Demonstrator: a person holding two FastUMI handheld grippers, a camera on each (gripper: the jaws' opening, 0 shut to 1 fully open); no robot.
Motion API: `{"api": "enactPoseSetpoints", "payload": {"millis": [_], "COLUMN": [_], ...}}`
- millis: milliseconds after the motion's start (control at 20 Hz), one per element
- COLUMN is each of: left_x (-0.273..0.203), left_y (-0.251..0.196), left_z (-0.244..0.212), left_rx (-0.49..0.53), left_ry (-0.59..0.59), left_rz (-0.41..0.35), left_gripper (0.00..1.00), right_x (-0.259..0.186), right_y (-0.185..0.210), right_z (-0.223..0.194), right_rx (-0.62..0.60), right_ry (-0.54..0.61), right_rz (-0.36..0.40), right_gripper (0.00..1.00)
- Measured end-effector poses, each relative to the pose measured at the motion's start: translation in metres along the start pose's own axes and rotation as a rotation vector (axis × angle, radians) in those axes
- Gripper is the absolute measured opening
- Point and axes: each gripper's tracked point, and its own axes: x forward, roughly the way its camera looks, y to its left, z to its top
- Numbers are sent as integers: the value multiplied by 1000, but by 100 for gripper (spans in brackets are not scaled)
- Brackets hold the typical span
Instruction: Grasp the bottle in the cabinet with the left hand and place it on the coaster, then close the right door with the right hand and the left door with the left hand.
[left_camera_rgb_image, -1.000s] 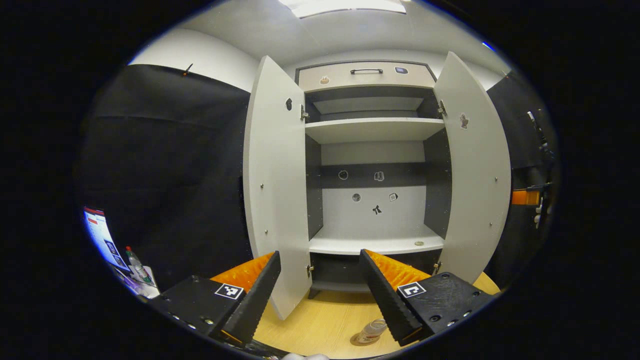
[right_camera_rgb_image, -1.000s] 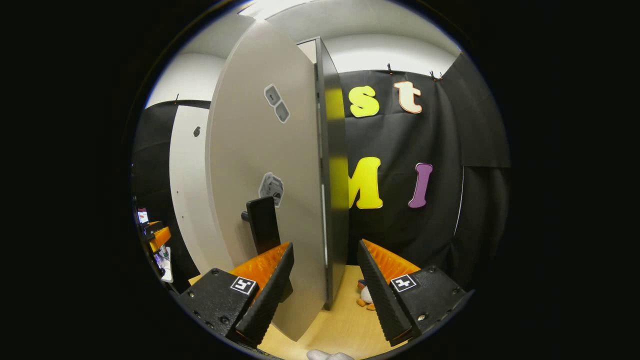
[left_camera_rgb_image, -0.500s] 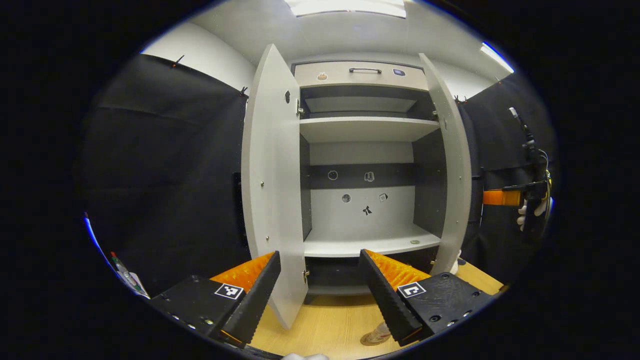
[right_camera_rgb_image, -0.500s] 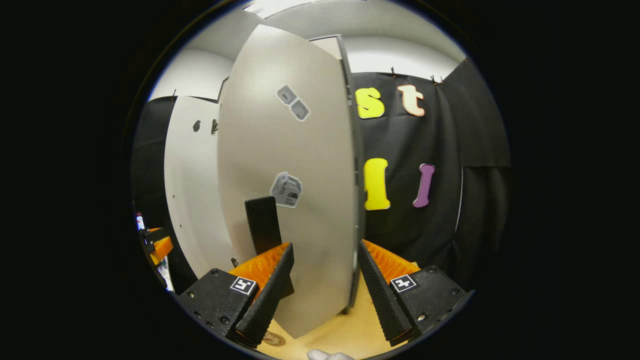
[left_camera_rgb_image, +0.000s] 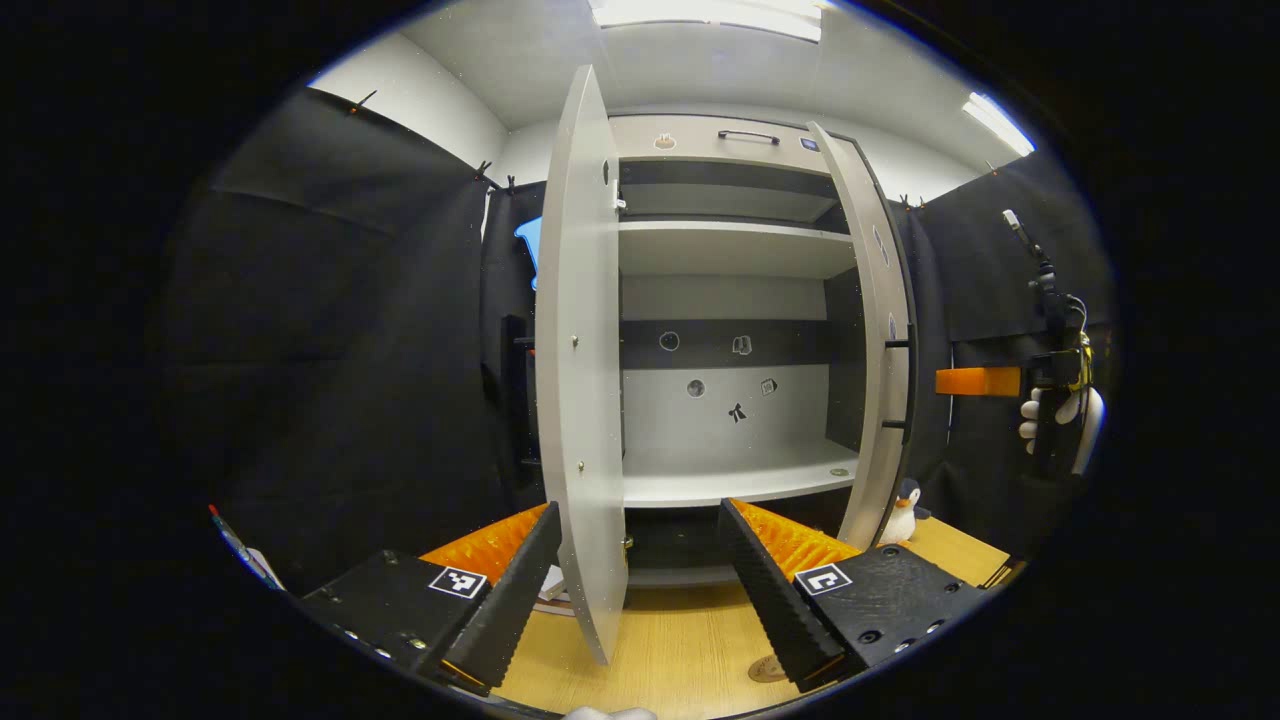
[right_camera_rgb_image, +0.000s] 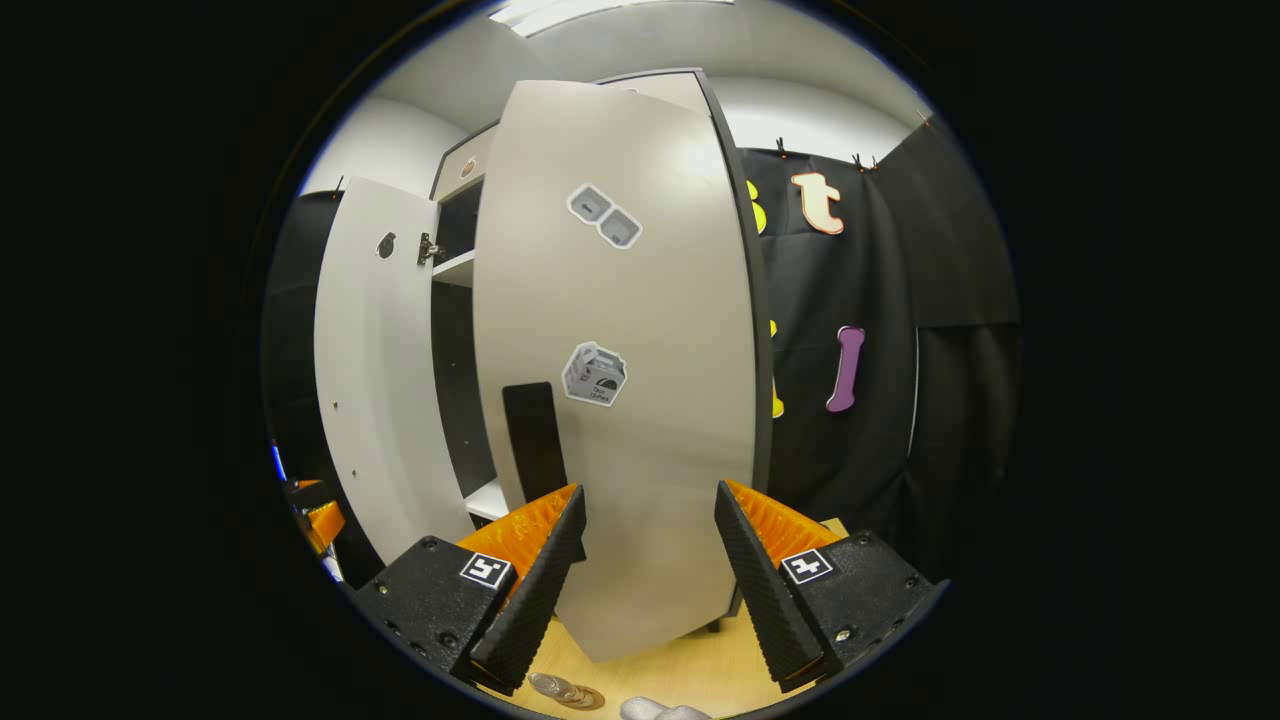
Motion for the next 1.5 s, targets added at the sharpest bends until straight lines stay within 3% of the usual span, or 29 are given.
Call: {"api": "enactPoseSetpoints", "payload": {"millis": [250, 800, 900, 1000, 1250, 1500], "left_x": [2, 34, 47, 59, 82, 85], "left_y": [26, 133, 148, 158, 153, 144], "left_z": [3, 43, 49, 54, 56, 54], "left_rx": [6, 53, 83, 108, 83, 57], "left_ry": [-14, -78, -91, -106, -91, -95], "left_rz": [7, 126, 155, 175, 134, 92], "left_gripper": [96, 96, 96, 96, 96, 90], "right_x": [-36, -95, -102, -107, -112, -107], "right_y": [8, 22, 23, 25, 28, 30], "right_z": [-7, -63, -69, -72, -79, -85], "right_rx": [-16, -5, 9, 17, 11, 12], "right_ry": [3, 128, 144, 147, 168, 186], "right_rz": [-21, -48, -54, -56, -36, -26], "right_gripper": [80, 81, 77, 81, 81, 81]}}
